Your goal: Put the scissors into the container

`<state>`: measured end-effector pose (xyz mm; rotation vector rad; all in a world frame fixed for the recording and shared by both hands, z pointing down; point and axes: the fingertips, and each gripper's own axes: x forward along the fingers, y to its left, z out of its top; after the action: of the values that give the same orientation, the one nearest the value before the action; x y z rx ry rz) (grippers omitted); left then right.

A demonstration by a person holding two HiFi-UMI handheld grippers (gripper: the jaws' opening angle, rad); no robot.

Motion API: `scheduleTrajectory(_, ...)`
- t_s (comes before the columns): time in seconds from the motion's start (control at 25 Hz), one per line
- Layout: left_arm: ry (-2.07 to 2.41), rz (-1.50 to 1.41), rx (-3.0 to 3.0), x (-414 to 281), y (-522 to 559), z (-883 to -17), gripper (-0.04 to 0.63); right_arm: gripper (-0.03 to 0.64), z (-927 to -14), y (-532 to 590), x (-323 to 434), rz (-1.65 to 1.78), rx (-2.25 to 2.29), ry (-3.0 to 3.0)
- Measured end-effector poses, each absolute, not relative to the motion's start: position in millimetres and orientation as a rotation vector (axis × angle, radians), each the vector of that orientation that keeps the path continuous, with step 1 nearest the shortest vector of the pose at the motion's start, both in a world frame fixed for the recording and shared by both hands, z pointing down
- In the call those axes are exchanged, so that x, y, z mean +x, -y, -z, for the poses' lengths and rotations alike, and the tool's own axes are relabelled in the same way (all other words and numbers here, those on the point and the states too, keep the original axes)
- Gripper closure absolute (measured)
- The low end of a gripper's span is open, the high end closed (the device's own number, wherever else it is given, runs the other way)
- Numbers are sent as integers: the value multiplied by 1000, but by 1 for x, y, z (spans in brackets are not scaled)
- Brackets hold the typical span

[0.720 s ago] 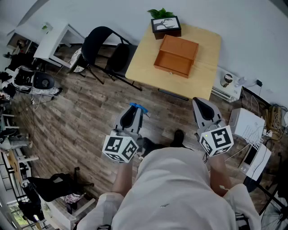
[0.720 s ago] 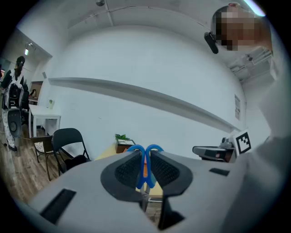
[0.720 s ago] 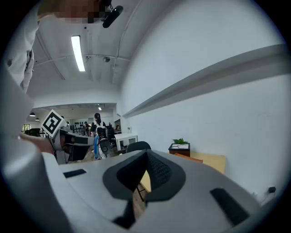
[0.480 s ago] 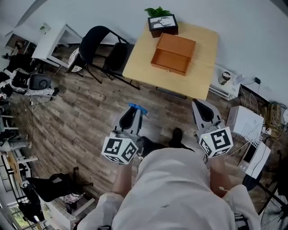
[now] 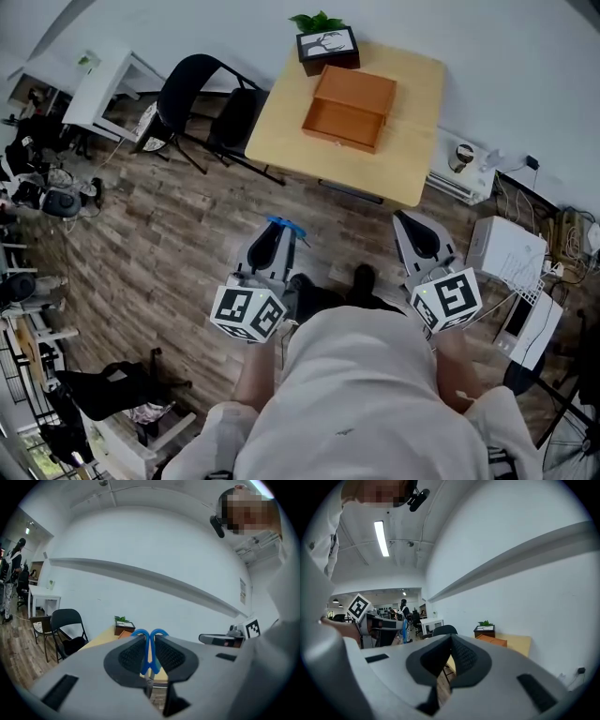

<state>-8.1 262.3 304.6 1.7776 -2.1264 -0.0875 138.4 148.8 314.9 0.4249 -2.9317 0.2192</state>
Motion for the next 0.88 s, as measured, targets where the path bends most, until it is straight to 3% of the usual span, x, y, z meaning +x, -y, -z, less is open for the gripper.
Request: scheduleTrajectory(0.88,2027,84,1866,-48,-191,-313,531,618,-327,-95,111,-302,558,2866)
